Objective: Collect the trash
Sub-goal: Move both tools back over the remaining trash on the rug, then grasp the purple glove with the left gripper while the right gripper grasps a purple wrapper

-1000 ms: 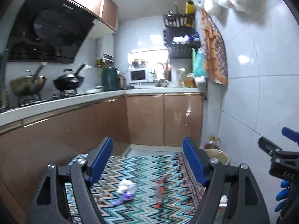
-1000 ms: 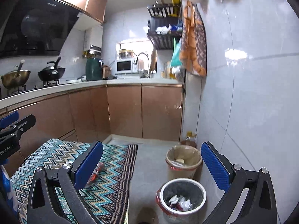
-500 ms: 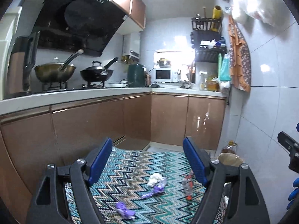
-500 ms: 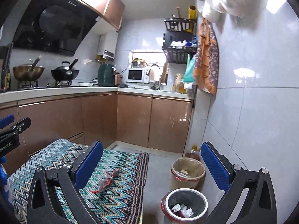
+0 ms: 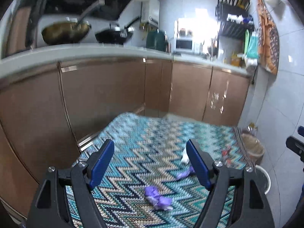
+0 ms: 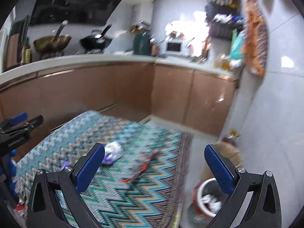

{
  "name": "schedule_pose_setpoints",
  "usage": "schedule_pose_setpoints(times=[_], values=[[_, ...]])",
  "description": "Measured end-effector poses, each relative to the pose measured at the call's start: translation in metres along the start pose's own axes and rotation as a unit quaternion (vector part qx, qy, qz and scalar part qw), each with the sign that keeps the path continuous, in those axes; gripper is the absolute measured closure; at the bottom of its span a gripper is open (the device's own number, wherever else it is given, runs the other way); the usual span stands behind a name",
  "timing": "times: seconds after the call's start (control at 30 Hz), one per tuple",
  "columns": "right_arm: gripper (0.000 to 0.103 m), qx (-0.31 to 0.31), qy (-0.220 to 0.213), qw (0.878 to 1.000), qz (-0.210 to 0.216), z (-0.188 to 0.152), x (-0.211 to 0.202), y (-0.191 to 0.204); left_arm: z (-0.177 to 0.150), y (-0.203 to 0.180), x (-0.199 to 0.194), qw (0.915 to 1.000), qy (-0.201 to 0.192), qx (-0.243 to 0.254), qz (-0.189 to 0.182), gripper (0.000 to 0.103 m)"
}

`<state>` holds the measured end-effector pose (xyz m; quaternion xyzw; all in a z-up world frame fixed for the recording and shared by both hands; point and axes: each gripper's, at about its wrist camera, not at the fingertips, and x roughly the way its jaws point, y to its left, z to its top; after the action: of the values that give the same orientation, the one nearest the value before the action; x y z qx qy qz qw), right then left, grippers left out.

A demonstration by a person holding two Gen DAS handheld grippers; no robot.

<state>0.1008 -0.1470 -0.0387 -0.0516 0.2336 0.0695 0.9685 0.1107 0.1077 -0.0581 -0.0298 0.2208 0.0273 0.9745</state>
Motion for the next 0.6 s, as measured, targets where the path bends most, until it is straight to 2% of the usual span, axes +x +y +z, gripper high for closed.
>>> schedule_pose_setpoints(times=[0.1,0.27,0.4,0.6], values=[[0.002,0.003,0.032,0.998,0.05,-0.003,0.038,0.008,-0.013,0.005,0.022,0.9993,0.03,0.012,-0.022,0.026],[0.032,0.017,0.097,0.989,0.111,-0.012,0.102,0.023,-0.038,0.003,0.065,0.9938,0.095,0.036,-0.044,0.026],[0.038,0.018,0.141,0.98,0.138,-0.017,0.153,0.039,-0.054,0.013,0.087,0.9897,0.135,0.018,-0.042,0.026],[0.04,0.01,0.172,0.97,0.169,-0.014,0.207,0.062,-0.073,0.027,0.099,0.9823,0.178,-0.024,-0.054,0.027]])
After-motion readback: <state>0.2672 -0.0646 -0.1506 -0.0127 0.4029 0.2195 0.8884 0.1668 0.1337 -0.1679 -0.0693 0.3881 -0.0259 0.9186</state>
